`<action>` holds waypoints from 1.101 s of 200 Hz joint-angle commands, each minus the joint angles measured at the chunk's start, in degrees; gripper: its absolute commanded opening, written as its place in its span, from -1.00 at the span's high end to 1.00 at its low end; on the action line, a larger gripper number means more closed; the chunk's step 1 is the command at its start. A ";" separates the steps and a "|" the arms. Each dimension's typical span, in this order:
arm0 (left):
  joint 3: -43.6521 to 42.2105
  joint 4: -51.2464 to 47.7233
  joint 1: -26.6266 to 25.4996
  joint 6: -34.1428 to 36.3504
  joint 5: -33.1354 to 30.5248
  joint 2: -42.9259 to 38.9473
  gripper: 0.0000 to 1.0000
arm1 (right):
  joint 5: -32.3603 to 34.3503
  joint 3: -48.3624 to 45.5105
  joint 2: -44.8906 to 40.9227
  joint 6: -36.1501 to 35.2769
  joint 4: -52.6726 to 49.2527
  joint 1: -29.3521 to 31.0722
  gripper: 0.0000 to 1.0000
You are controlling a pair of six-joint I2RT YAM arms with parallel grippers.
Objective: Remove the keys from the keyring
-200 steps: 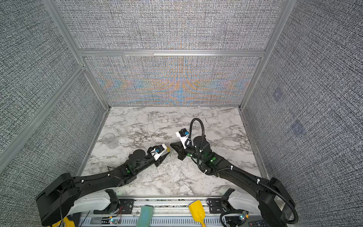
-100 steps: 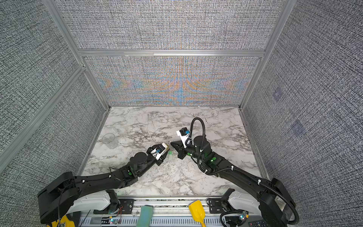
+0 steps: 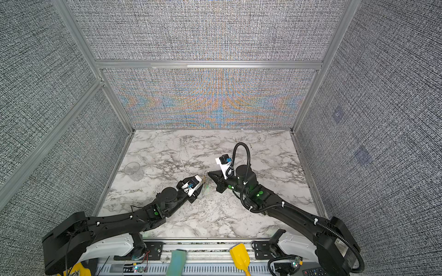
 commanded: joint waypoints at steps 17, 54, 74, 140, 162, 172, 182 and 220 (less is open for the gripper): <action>-0.18 -2.03 -0.08 1.95 0.99 -0.06 0.00 | -0.39 0.61 -0.25 1.17 1.98 0.09 1.00; 0.31 -1.43 -0.09 3.76 -0.97 0.81 0.00 | -1.16 0.51 -0.65 2.30 2.85 0.15 1.00; 1.04 -0.40 -0.08 3.80 -2.05 2.32 -0.01 | -1.60 0.58 -1.03 3.22 3.80 0.13 1.00; 2.03 6.45 -0.18 4.29 -5.31 5.65 -0.04 | -2.66 1.68 -1.33 5.69 5.24 -0.09 1.00; 2.01 8.65 -0.26 4.18 -5.24 6.18 -0.06 | -2.77 1.53 -1.20 6.80 6.36 -0.22 1.00; 1.94 9.86 -0.24 3.88 -4.81 6.58 -0.07 | -2.79 1.43 -1.14 7.35 6.83 -0.35 1.00; 1.92 10.94 -0.27 3.61 -4.03 6.82 -0.07 | -2.80 1.42 -0.90 7.71 7.07 -0.43 1.00; 1.34 14.88 -0.30 2.83 -3.47 7.45 -0.09 | -2.85 1.44 -0.79 8.93 7.29 -0.87 1.00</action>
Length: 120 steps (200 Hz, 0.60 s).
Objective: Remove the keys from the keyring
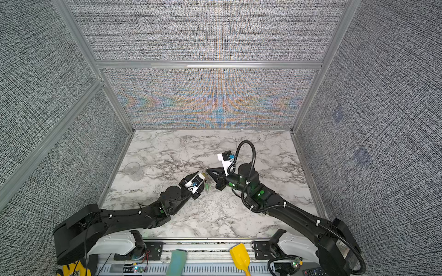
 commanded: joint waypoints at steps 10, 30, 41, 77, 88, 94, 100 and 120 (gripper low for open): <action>-0.70 7.13 -0.09 -1.62 0.76 0.02 -0.10 | -0.17 0.37 0.00 2.14 3.59 -0.28 1.00; -1.27 9.37 -0.09 -2.57 1.53 -0.29 -0.11 | -0.17 0.12 0.23 2.62 3.80 -0.40 1.00; -1.45 10.14 -0.09 -2.86 1.93 -0.38 -0.11 | -0.23 0.08 0.18 2.74 4.10 -0.48 1.00; -1.71 11.37 -0.09 -3.75 1.79 -0.46 -0.11 | -0.47 -0.13 0.31 3.29 4.39 -0.82 1.00; -1.72 11.37 -0.09 -4.05 1.47 -0.39 -0.12 | -0.83 -0.31 0.27 3.66 4.85 -1.06 1.00; -1.79 11.50 -0.05 -4.15 1.44 -0.42 -0.12 | -0.92 -0.41 0.31 3.84 4.95 -1.11 1.00; -1.87 11.86 -0.09 -4.31 1.48 -0.39 -0.12 | -1.03 -0.36 0.33 3.93 4.99 -1.21 1.00; -2.74 14.23 -0.09 -4.54 1.62 -0.26 -0.12 | -1.80 -0.62 0.31 3.93 5.12 -1.48 1.00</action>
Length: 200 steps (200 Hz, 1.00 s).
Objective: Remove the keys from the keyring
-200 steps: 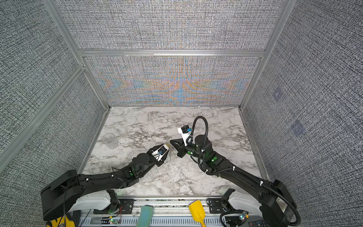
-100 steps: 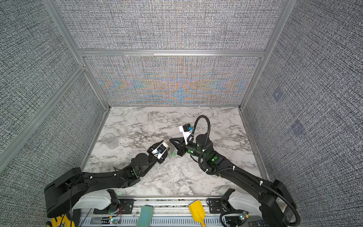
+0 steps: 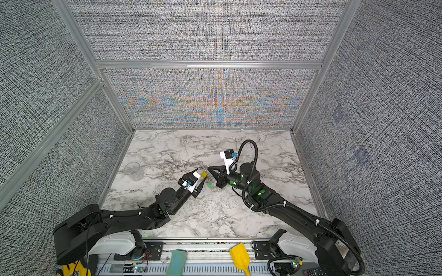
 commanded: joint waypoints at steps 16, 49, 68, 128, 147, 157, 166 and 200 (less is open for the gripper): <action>-0.91 4.00 0.00 -1.22 0.53 -0.29 -0.12 | -2.33 -0.72 0.01 0.86 3.20 -0.41 1.00; -2.66 3.84 0.07 -2.75 -0.39 -1.96 -0.09 | -4.67 -0.09 0.00 -2.12 -0.19 -1.09 1.00; -2.61 -0.14 0.08 -2.47 -0.51 -4.07 -0.08 | -6.56 0.71 0.40 -4.48 -2.38 -1.43 1.00; -2.14 -9.39 0.26 -0.79 5.05 -9.21 0.01 | -6.99 2.92 1.57 -6.28 -5.10 -2.06 1.00; -1.67 -9.88 0.26 -0.70 6.14 -9.07 0.04 | -7.08 3.01 1.59 -6.11 -4.89 -2.01 1.00; -1.36 -9.71 0.27 -0.78 6.54 -8.78 0.07 | -7.06 2.97 1.65 -6.03 -4.85 -2.09 1.00; -1.06 -9.68 0.26 -0.95 6.68 -8.50 0.08 | -7.03 2.92 1.50 -5.94 -4.86 -2.17 1.00; 0.22 -8.85 0.26 -1.79 5.28 -6.44 0.10 | -7.55 2.55 1.25 -5.41 -4.42 -2.11 1.00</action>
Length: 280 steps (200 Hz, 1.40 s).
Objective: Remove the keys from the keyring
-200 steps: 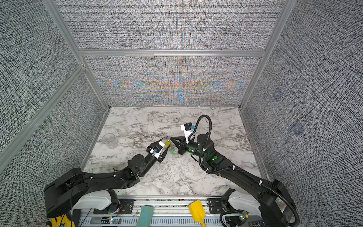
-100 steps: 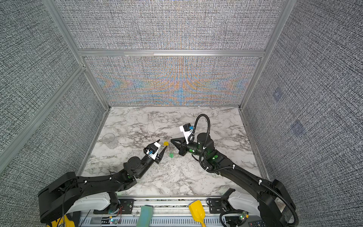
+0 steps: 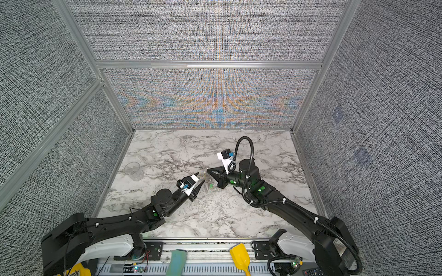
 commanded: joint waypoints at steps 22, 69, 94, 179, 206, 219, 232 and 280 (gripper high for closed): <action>1.15 1.57 0.06 -1.65 -0.01 1.51 0.12 | -1.37 -0.78 -0.56 0.63 2.47 -0.04 1.00; 1.23 2.06 0.05 -2.68 -0.04 1.07 0.17 | -1.85 -1.39 -0.50 0.75 3.37 -0.06 1.00; 1.11 2.50 0.10 -2.33 1.59 1.30 0.17 | -2.94 -1.32 -0.21 0.46 3.87 -0.07 1.00; 0.09 2.85 1.84 -2.49 6.43 0.77 0.34 | -6.21 -1.04 -0.41 -2.47 3.66 -0.35 1.00; 0.01 2.76 2.17 -2.36 8.00 0.66 0.39 | -6.17 -0.86 -0.44 -2.67 3.48 -0.70 1.00; 0.11 2.63 2.26 -2.24 8.67 0.69 0.41 | -6.01 -0.63 -0.41 -2.76 3.43 -0.83 1.00; 0.20 2.51 2.33 -2.15 9.07 0.85 0.44 | -6.01 -0.31 -0.32 -2.71 3.39 -0.94 1.00; 1.04 2.46 2.35 -1.44 10.80 2.31 0.51 | -6.17 0.23 -0.10 -2.42 3.62 -1.15 1.00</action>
